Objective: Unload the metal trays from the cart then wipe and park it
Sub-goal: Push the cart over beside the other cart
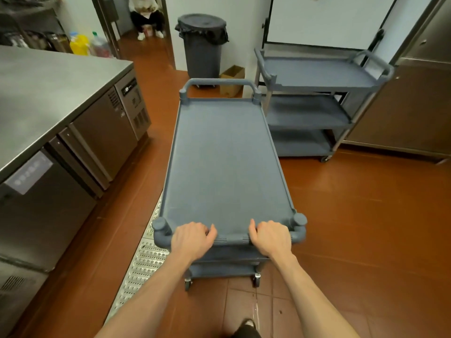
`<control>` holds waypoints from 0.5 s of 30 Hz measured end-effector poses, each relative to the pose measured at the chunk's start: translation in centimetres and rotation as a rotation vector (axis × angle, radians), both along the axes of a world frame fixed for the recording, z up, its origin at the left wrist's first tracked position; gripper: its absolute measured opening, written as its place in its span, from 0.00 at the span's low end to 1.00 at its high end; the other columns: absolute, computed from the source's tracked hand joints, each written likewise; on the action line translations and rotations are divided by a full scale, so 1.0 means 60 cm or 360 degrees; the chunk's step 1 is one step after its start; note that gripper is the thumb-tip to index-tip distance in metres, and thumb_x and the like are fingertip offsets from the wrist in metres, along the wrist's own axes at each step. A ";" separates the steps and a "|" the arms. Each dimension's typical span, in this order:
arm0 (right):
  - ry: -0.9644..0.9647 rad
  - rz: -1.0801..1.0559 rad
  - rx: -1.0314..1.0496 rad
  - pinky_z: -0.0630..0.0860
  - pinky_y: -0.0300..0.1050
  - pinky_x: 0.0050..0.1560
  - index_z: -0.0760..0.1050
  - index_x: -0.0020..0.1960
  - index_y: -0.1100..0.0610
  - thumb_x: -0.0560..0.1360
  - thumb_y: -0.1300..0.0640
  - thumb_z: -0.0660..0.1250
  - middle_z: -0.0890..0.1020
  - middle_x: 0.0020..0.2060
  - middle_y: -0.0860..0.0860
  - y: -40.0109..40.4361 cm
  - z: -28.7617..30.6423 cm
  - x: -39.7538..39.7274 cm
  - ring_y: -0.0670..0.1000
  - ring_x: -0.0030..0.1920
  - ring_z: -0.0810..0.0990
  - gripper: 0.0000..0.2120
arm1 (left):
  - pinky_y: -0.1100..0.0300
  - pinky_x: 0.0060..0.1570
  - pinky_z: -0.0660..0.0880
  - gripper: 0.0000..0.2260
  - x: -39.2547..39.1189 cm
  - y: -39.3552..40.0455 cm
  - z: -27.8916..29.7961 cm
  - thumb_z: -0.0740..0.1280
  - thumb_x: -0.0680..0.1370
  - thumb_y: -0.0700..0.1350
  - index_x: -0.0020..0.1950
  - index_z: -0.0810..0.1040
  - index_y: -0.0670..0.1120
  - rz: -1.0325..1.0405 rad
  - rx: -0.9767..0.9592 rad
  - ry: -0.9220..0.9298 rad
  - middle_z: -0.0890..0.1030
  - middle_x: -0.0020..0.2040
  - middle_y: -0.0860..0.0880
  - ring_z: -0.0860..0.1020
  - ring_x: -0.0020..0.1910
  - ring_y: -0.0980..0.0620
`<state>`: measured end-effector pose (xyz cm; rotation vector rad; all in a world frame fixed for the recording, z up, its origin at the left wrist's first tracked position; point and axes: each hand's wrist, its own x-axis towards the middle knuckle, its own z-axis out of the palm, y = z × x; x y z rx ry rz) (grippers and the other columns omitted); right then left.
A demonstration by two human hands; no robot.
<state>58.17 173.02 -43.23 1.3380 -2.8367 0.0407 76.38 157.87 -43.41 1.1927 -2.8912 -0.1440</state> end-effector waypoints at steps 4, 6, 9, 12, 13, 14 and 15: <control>-0.0007 0.0018 0.0010 0.52 0.41 0.25 0.63 0.23 0.59 0.80 0.39 0.45 0.73 0.20 0.52 -0.059 -0.006 -0.066 0.58 0.23 0.74 0.34 | 0.55 0.34 0.65 0.31 -0.059 -0.052 -0.001 0.49 0.80 0.62 0.35 0.81 0.44 0.0012 0.0033 -0.0034 0.76 0.28 0.46 0.84 0.37 0.40; -0.0006 0.0034 0.0006 0.54 0.42 0.25 0.61 0.23 0.58 0.81 0.39 0.45 0.72 0.21 0.52 -0.087 -0.008 -0.103 0.58 0.24 0.76 0.34 | 0.55 0.34 0.64 0.32 -0.095 -0.078 0.000 0.48 0.79 0.63 0.34 0.80 0.44 0.0020 0.0037 -0.0048 0.71 0.26 0.48 0.83 0.36 0.40; -0.0039 0.0056 0.0040 0.57 0.43 0.25 0.62 0.24 0.58 0.82 0.40 0.49 0.73 0.22 0.51 -0.131 -0.008 -0.155 0.57 0.27 0.80 0.33 | 0.54 0.34 0.65 0.30 -0.142 -0.115 0.003 0.49 0.80 0.62 0.33 0.78 0.45 0.0043 0.0085 -0.0069 0.72 0.28 0.48 0.83 0.37 0.40; -0.0059 0.0093 0.0051 0.58 0.42 0.25 0.64 0.24 0.58 0.82 0.41 0.50 0.72 0.22 0.51 -0.175 -0.004 -0.210 0.57 0.26 0.80 0.33 | 0.55 0.33 0.66 0.31 -0.193 -0.151 0.008 0.48 0.80 0.63 0.32 0.77 0.44 0.0084 0.0110 -0.0066 0.74 0.27 0.47 0.82 0.34 0.42; -0.0078 0.0107 0.0062 0.60 0.42 0.26 0.66 0.25 0.58 0.83 0.41 0.51 0.73 0.22 0.51 -0.188 -0.002 -0.226 0.56 0.27 0.81 0.33 | 0.55 0.33 0.67 0.31 -0.207 -0.163 0.010 0.47 0.79 0.63 0.32 0.77 0.43 0.0094 0.0131 -0.0072 0.74 0.27 0.47 0.82 0.34 0.43; -0.0097 0.0124 0.0080 0.61 0.42 0.26 0.67 0.25 0.57 0.83 0.41 0.51 0.75 0.23 0.51 -0.201 0.000 -0.243 0.56 0.27 0.81 0.33 | 0.55 0.32 0.67 0.32 -0.223 -0.174 0.012 0.47 0.79 0.63 0.32 0.76 0.43 0.0110 0.0147 -0.0090 0.73 0.26 0.47 0.81 0.33 0.43; -0.0108 0.0146 0.0096 0.62 0.42 0.26 0.67 0.26 0.57 0.83 0.41 0.51 0.76 0.23 0.51 -0.217 0.000 -0.262 0.56 0.28 0.81 0.33 | 0.55 0.32 0.67 0.32 -0.241 -0.188 0.014 0.46 0.79 0.63 0.32 0.76 0.43 0.0135 0.0154 -0.0111 0.72 0.26 0.47 0.80 0.32 0.44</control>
